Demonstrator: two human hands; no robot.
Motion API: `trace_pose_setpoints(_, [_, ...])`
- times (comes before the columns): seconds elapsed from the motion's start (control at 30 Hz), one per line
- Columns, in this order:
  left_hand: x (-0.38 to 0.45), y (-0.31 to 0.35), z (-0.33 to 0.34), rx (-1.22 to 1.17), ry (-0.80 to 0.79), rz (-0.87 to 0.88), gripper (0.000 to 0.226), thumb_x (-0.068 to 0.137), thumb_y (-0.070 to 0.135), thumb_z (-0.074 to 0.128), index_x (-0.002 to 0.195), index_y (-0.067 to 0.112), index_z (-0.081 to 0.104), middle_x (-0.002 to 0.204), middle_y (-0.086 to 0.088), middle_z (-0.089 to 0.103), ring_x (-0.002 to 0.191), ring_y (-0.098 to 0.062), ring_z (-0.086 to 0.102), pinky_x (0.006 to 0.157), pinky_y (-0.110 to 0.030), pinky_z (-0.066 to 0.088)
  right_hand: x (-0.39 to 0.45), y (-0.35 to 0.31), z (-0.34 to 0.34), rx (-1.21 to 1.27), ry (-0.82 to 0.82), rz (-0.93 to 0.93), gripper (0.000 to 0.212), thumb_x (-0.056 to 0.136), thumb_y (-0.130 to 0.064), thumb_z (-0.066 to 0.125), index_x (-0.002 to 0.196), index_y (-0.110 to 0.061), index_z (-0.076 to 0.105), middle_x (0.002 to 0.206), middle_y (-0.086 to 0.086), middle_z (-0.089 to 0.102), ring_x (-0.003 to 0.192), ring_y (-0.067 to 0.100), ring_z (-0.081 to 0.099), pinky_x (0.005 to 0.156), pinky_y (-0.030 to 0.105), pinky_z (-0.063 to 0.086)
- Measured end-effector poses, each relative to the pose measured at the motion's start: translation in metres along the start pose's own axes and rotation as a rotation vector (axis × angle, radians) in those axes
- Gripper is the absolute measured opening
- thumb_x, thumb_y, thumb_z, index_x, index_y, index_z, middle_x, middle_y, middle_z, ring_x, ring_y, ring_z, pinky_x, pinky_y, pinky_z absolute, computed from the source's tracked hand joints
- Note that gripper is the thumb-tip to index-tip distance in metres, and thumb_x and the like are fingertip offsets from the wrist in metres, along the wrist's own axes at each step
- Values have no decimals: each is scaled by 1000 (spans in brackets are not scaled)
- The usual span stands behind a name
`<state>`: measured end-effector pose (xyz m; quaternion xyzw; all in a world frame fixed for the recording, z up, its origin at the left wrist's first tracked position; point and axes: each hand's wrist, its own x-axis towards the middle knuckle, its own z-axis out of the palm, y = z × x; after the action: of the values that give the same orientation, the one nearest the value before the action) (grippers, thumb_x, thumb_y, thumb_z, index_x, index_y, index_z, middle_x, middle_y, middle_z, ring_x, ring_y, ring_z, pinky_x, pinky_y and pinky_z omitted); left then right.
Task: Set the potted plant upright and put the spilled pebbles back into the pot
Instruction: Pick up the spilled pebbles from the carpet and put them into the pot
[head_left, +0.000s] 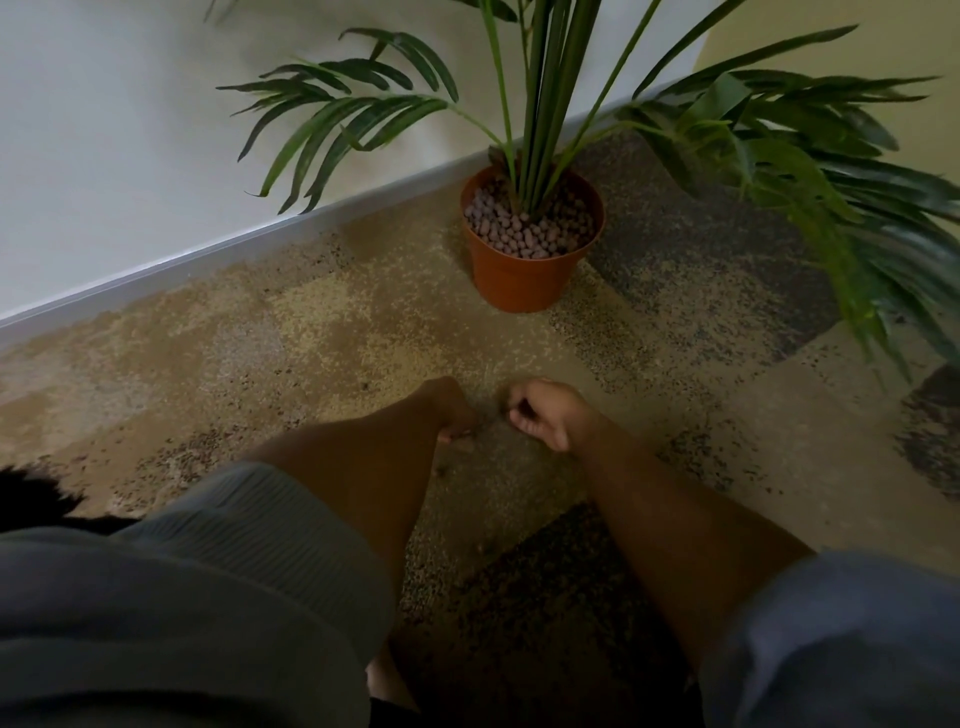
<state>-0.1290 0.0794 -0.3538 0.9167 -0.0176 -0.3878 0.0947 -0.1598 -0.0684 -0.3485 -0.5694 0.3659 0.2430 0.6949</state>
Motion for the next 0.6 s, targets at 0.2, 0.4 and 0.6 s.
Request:
trace_pose_setpoints(0.2, [3, -2, 2, -8, 4, -24, 19, 68, 16, 68, 52, 13, 59, 53, -1, 57, 48, -14, 53, 39, -18, 36, -2, 6, -10, 269, -136, 99, 21, 85, 1, 39, 67, -6, 48, 70, 7, 44, 59, 13, 45, 38, 14, 43])
trace_pose_setpoints(0.4, [10, 0, 1, -424, 32, -57, 26, 88, 20, 52, 64, 13, 54, 62, 1, 50, 52, -11, 46, 45, -21, 35, -1, 4, -9, 348, -187, 94, 23, 97, -8, 49, 74, -8, 50, 69, 3, 42, 59, 7, 39, 37, 9, 38])
trace_pose_setpoints(0.6, [11, 9, -11, -1490, -51, -174, 23, 91, 2, 34, 77, 6, 51, 75, -7, 50, 64, -12, 49, 47, -17, 49, -3, -6, -4, 581, -199, 20, 17, 92, 3, 36, 82, -5, 48, 85, 15, 52, 73, 19, 56, 49, 14, 52])
